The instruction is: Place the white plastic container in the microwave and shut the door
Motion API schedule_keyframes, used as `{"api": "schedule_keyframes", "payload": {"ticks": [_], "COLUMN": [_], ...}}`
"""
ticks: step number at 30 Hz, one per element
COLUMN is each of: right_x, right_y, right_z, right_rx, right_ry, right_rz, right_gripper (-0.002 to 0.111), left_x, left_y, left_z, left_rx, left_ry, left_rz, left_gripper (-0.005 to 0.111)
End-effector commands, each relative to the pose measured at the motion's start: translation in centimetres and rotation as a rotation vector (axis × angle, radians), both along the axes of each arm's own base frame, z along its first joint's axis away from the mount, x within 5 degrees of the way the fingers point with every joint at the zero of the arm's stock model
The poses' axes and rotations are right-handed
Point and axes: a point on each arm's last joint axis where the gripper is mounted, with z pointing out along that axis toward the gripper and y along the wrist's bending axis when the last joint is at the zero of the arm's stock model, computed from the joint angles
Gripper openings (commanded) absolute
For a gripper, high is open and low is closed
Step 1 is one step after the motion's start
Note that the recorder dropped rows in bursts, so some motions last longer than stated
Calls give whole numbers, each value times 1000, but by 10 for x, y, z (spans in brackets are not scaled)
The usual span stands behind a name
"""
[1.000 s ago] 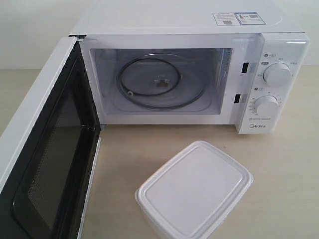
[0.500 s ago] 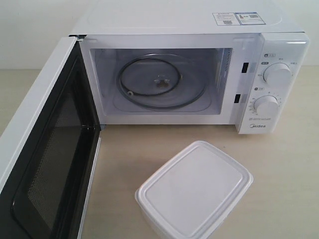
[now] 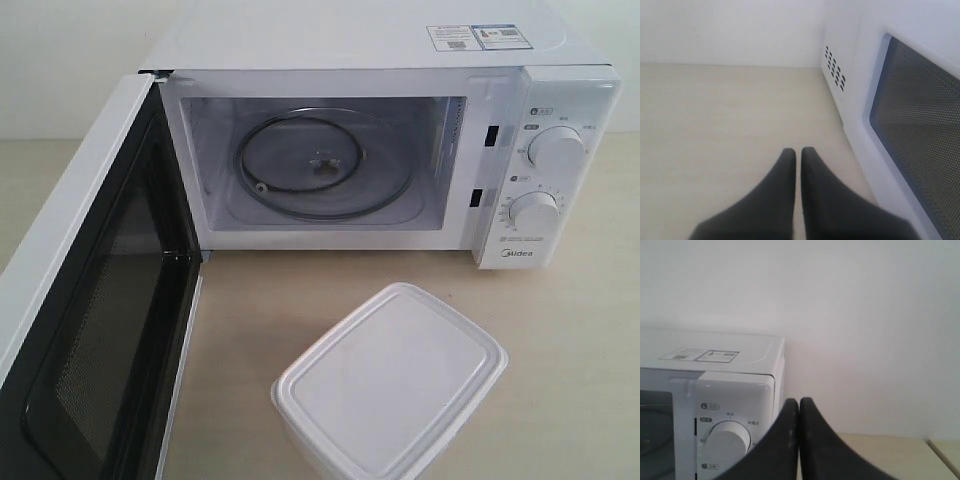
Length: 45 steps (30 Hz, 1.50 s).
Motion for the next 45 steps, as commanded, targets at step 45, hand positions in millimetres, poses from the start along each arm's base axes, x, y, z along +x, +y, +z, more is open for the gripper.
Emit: {"api": "schedule_keyframes", "payload": {"ticks": [45], "right_x": [54], "right_y": [66], "right_z": [-107], "right_rx": [-191], "right_ry": [427], "right_rz": [794], "right_gripper": [0], "left_x": [0], "left_y": [0], "left_z": [-1], "left_rx": [7], "left_ry": [0], "left_rz": [3], "left_gripper": [4]}}
